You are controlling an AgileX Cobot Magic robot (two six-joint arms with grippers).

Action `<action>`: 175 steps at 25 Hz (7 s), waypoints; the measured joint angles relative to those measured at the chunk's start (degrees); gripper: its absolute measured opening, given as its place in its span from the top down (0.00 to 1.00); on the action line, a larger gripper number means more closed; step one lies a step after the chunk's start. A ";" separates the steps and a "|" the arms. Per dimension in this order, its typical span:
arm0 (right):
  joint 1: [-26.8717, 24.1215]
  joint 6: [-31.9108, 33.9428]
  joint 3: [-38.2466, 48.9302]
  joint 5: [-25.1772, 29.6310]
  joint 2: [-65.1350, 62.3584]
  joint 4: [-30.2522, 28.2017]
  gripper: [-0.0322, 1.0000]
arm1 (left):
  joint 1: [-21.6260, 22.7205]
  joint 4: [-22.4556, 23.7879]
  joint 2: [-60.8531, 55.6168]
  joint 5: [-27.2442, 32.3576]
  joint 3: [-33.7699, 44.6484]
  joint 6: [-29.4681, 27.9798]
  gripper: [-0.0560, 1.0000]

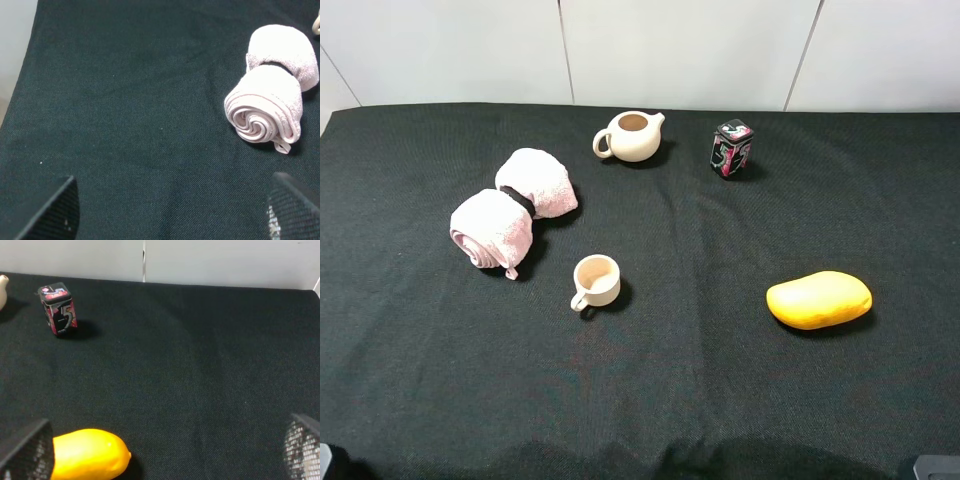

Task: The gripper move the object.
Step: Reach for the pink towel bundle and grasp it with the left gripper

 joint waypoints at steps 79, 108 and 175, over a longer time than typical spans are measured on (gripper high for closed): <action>0.00 0.00 0.00 -0.05 0.00 0.00 0.30 | 0.00 0.98 3.40 0.00 0.00 0.00 0.20; 0.00 0.00 0.00 -0.05 0.00 0.00 0.30 | 0.00 -1.60 41.43 -9.12 -5.48 -0.06 0.20; 0.00 0.00 0.00 -0.05 0.00 0.05 0.30 | -14.07 -10.33 105.58 -22.45 -37.35 3.98 0.20</action>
